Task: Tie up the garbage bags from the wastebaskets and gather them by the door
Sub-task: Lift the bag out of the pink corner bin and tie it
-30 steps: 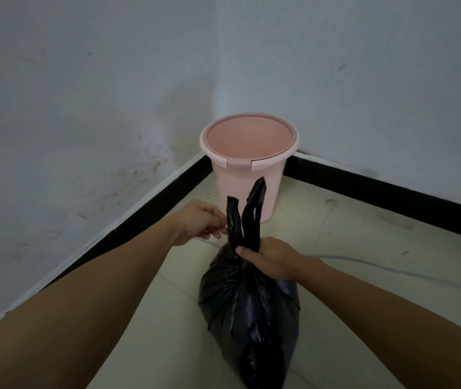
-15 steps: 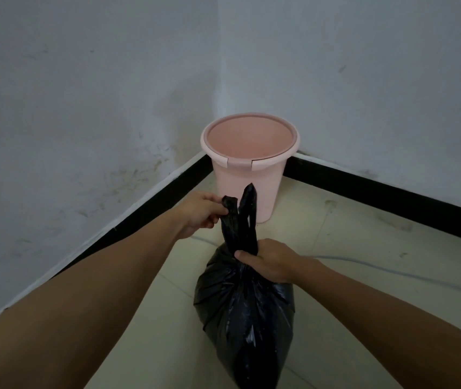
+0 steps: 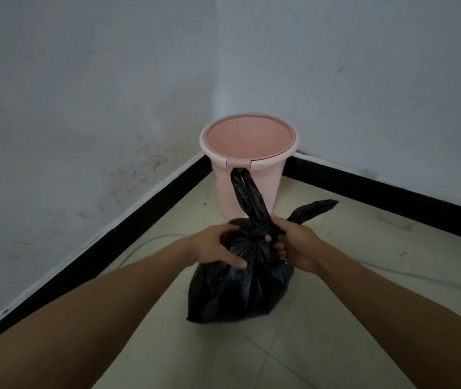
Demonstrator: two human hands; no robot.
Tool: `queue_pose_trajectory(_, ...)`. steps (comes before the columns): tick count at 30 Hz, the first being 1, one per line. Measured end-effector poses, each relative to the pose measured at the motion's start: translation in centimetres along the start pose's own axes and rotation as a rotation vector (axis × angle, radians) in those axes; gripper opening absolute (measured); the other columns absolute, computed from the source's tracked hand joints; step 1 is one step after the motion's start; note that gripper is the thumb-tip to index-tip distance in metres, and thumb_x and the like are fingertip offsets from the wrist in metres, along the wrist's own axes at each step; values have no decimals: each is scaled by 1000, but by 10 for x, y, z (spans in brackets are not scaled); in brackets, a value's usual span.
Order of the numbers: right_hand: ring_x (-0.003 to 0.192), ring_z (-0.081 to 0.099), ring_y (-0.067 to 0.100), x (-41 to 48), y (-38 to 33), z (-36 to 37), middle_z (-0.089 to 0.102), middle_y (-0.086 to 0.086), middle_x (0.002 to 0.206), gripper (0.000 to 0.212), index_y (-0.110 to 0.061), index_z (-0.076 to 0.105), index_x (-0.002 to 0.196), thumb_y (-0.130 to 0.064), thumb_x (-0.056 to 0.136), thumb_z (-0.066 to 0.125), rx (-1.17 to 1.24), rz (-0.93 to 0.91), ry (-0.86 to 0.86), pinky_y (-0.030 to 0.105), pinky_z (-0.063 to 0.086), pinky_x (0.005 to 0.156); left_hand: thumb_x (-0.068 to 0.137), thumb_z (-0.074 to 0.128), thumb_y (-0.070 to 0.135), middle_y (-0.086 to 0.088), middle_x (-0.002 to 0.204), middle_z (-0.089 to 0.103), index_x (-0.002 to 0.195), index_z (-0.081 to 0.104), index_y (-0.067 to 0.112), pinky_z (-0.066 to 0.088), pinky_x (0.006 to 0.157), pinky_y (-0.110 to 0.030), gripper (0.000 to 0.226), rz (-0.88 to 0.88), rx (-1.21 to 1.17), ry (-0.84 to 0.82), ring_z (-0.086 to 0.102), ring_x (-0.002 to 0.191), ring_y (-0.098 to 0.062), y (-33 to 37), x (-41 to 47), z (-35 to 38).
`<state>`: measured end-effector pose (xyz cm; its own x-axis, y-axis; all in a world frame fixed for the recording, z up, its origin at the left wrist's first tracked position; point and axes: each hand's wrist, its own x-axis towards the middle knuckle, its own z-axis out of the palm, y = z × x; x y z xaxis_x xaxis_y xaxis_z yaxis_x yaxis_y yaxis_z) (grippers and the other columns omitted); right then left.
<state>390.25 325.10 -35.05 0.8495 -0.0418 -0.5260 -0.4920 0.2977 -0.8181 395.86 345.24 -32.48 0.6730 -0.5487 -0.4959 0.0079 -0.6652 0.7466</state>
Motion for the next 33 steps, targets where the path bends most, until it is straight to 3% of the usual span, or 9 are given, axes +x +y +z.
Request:
queue_pose_trajectory(4,43,31,8,-2,-8,6,54,-3,59,30,-18,60,92,-47,96,52,80,15,-98,21,25,44,76,76,18,-2,94,64,102,70,11,45,81,-25,28,102,392,113,63,102,-26,-10,9,8)
queue_pose_trajectory(8,47,34,6,-9,-18,-3,51,-2,64,27,-19,58,101,-42,88,59,87,101,-239,15,24,39,78,67,9,-2,82,62,87,71,12,44,75,-25,11,100,415,206,62,89,-24,-6,12,-2)
queue_pose_trajectory(11,51,37,6,-13,-22,-9,53,1,69,20,-13,63,88,-30,77,68,18,116,-297,13,25,39,78,66,4,-3,77,61,75,67,14,42,72,-24,11,87,371,248,58,80,-18,1,11,-12)
queue_pose_trajectory(14,52,42,7,-11,-24,-9,57,3,68,4,-10,69,78,-14,81,72,-186,54,-281,14,28,40,79,65,3,-6,80,64,80,71,8,48,78,-30,8,83,361,255,60,81,-20,2,10,-20)
queue_pose_trajectory(19,48,53,15,-5,-22,-8,59,10,62,18,-4,69,79,4,69,81,-527,-234,44,23,43,43,78,71,6,1,72,60,71,66,18,41,66,-23,14,102,397,223,56,76,-16,2,7,-22)
queue_pose_trajectory(22,61,62,24,-1,-18,-5,64,12,74,20,-4,64,76,-7,68,82,-882,-403,284,27,45,48,79,71,11,3,71,59,68,62,20,41,68,-24,17,138,430,187,56,75,-17,8,7,-15)
queue_pose_trajectory(24,68,57,27,0,-17,-3,58,11,73,27,-12,51,63,-15,72,77,-1088,-500,395,27,35,50,80,70,12,0,74,58,70,60,17,40,69,-25,15,181,456,178,55,77,-18,14,8,-10)
queue_pose_trajectory(30,84,60,42,5,-23,-17,64,25,90,23,-1,57,102,-17,86,63,-1072,-645,615,36,38,65,84,68,12,-4,84,63,80,64,13,49,82,-34,5,236,334,131,60,83,-21,28,1,-3)
queue_pose_trajectory(33,73,58,38,7,-21,-26,60,20,80,17,-6,46,98,-20,94,56,-1201,-687,641,36,33,58,84,68,11,-3,83,64,83,66,12,50,83,-33,3,277,315,86,60,82,-20,37,-1,4)
